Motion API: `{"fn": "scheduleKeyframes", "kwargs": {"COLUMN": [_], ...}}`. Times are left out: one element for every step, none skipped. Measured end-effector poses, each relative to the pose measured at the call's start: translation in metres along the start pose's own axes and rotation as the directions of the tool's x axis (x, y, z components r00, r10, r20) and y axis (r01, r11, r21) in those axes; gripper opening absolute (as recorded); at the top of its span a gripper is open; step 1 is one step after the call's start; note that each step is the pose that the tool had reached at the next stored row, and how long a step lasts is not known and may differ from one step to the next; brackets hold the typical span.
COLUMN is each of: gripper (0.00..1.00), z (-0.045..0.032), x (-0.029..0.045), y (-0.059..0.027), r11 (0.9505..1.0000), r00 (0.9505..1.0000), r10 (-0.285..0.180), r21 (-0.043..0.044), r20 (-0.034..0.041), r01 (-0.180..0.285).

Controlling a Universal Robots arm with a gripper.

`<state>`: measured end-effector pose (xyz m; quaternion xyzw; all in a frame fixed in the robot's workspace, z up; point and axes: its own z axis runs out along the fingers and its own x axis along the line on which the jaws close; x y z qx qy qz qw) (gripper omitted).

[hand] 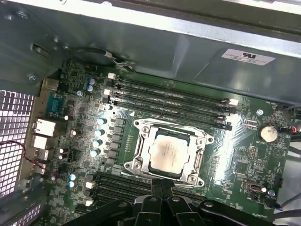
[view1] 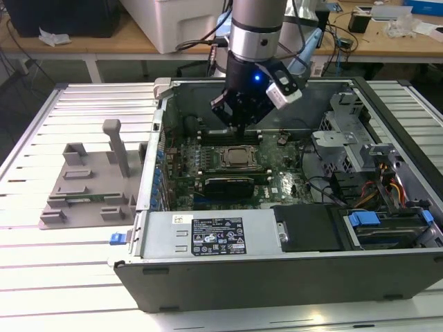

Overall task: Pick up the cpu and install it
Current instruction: 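Install the second cpu locking lever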

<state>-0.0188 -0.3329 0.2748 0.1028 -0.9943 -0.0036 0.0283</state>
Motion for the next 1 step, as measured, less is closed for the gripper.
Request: {"fn": "scheduleKeyframes", "kwargs": {"gripper": [0.1], "z": [0.0], "x": [0.0], "y": [0.0], "r11": [1.0], "r00": [1.0], "r10": [0.0], "r21": [0.0], "r20": [0.0], "r01": [0.0]}}
